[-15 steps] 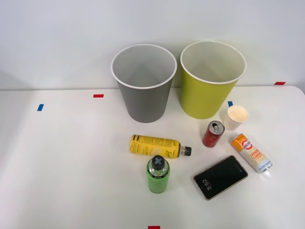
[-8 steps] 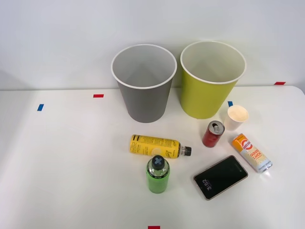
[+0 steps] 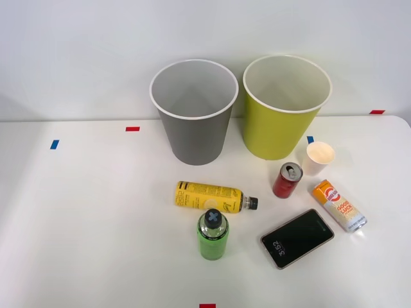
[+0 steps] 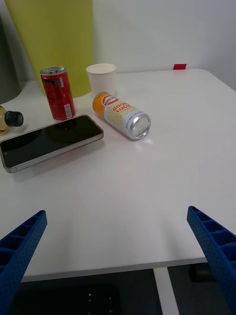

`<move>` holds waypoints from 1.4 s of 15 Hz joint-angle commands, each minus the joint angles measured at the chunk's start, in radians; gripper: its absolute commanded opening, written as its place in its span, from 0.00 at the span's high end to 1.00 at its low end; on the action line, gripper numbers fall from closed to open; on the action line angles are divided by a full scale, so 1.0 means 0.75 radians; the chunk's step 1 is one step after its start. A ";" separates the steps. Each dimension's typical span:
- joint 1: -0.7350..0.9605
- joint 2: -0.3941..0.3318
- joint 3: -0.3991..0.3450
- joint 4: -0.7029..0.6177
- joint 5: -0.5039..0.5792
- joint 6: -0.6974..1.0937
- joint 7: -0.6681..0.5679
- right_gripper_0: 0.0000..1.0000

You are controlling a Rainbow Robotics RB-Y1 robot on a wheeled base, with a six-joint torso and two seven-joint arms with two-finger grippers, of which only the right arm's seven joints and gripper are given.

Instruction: Put cans in the gray bin, plastic bottles in the light green bin

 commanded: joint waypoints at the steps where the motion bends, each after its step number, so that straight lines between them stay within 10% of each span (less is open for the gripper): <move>1: -0.050 0.009 0.008 -0.021 0.002 0.025 0.001 0.00; 21: -0.050 0.009 0.008 -0.021 0.002 0.025 0.001 0.00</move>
